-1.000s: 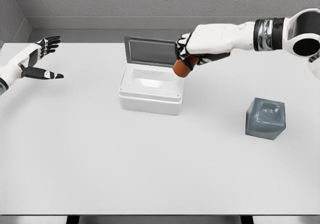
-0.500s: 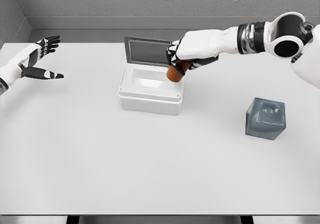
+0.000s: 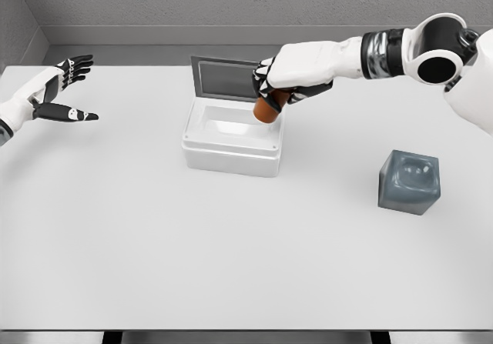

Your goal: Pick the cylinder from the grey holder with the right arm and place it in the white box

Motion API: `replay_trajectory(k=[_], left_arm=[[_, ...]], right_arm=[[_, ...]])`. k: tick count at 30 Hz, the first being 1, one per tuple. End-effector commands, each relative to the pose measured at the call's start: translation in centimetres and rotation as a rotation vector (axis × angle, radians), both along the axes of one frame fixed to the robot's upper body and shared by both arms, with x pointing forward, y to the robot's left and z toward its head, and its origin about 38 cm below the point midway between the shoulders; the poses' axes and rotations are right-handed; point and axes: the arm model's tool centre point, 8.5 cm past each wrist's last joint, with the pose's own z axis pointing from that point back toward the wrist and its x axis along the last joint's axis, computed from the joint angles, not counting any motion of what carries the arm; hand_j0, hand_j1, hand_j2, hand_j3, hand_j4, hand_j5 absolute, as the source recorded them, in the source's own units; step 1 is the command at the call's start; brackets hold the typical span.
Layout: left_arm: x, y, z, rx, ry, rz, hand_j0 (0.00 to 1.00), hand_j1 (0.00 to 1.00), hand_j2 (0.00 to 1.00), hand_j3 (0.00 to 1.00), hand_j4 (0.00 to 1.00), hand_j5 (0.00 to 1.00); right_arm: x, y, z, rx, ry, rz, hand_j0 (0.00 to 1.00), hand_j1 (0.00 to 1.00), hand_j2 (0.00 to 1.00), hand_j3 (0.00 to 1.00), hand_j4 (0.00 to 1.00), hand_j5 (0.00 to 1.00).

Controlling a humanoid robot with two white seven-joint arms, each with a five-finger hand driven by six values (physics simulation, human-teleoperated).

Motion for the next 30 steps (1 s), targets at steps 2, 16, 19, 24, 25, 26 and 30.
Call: replay_trajectory(k=[2,16,19,24,25,26,30], left_arm=[[0.0,0.0,0.1,-0.010,-0.005,0.004,1.00,1.00,1.00,1.00,1.00,1.00],[0.1,-0.1,0.1,-0.011,-0.006,0.002,1.00,1.00,1.00,1.00,1.00,1.00],[0.1,-0.1,0.1,-0.011,-0.006,0.002,1.00,1.00,1.00,1.00,1.00,1.00],[0.1,-0.1,0.1,-0.011,-0.006,0.002,1.00,1.00,1.00,1.00,1.00,1.00],[0.1,0.0,0.2,-0.010,-0.006,0.003,1.00,1.00,1.00,1.00,1.00,1.00],[0.1,0.0,0.2,-0.011,-0.006,0.004,1.00,1.00,1.00,1.00,1.00,1.00],[0.1,0.0,0.1,-0.015,-0.007,0.006,1.00,1.00,1.00,1.00,1.00,1.00]], right_arm=[[0.2,-0.1,0.0,0.005,0.005,-0.009,0.27,0.27,0.27,0.27,0.27,0.27],[0.1,0.0,-0.1,0.001,0.007,-0.006,0.27,0.27,0.27,0.27,0.27,0.27],[0.3,-0.1,-0.7,-0.016,0.010,-0.014,0.27,0.27,0.27,0.27,0.27,0.27],[0.4,0.0,-1.3,-0.028,0.022,-0.014,0.27,0.27,0.27,0.27,0.27,0.27],[0.4,0.1,-1.3,-0.027,0.022,-0.011,0.27,0.27,0.27,0.27,0.27,0.27],[0.3,0.2,-1.3,-0.027,0.021,-0.010,0.27,0.27,0.27,0.27,0.27,0.27],[0.3,0.2,-1.4,-0.031,0.024,-0.008,0.27,0.27,0.27,0.27,0.27,0.27]])
